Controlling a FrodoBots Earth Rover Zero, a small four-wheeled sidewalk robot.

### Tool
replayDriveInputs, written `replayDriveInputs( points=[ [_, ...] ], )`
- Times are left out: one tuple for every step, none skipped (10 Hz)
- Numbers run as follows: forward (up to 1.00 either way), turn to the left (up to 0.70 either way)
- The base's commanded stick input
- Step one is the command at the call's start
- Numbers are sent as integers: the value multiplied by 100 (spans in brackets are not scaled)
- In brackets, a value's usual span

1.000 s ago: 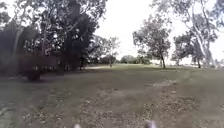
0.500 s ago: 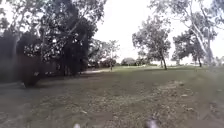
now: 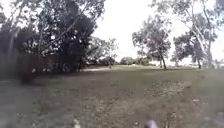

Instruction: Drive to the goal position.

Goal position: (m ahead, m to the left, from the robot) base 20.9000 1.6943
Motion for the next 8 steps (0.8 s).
replayDriveInputs(
  points=[
    [70, 0],
    [70, 0],
    [70, 0],
    [70, 0],
    [70, -1],
    [70, -3],
    [70, -17],
    [70, -32]
  ],
)
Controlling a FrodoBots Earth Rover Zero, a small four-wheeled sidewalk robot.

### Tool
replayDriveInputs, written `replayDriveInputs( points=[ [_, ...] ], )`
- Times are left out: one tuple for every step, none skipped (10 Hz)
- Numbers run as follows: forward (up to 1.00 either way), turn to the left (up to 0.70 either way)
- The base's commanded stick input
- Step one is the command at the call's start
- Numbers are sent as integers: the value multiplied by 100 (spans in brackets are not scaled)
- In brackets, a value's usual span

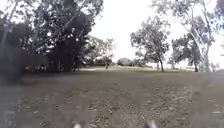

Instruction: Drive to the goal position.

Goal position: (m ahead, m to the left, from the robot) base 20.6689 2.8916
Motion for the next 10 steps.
replayDriveInputs(
  points=[
    [70, -34],
    [70, -34],
    [70, -34],
    [70, -34],
    [70, -14],
    [70, 0],
    [70, 0],
    [70, 0],
    [70, 0],
    [70, 0]
  ],
)
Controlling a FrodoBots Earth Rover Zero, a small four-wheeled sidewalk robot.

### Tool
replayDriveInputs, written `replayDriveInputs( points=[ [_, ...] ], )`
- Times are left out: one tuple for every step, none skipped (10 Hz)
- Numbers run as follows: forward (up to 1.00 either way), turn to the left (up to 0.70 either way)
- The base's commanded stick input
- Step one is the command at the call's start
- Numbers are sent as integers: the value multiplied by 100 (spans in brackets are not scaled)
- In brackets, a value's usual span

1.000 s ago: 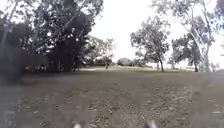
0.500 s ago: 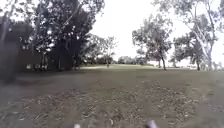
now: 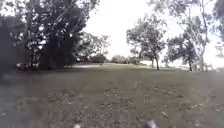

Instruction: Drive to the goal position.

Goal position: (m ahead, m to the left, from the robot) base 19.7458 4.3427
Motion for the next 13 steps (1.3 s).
replayDriveInputs(
  points=[
    [70, 0],
    [70, 0],
    [70, 0],
    [70, 0],
    [70, 0],
    [70, -1],
    [70, -2],
    [70, -16],
    [70, -34],
    [70, -34],
    [70, -34],
    [70, -32],
    [70, -27]
  ],
)
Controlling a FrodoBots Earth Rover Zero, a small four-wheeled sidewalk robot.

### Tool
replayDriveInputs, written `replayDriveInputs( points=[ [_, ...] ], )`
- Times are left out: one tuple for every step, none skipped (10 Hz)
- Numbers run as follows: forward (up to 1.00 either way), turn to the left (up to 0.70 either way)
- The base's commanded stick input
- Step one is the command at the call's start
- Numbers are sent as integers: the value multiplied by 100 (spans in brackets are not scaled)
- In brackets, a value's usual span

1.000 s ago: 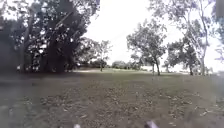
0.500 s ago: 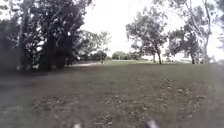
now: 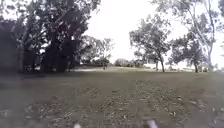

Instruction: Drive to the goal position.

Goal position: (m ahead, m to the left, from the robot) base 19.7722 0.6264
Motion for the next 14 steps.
replayDriveInputs(
  points=[
    [70, -14],
    [70, -4],
    [70, -1],
    [70, 0],
    [70, 0],
    [70, 0],
    [70, 0],
    [70, 0],
    [70, 0],
    [70, 0],
    [70, 0],
    [70, 0],
    [70, 0],
    [70, 0]
  ],
)
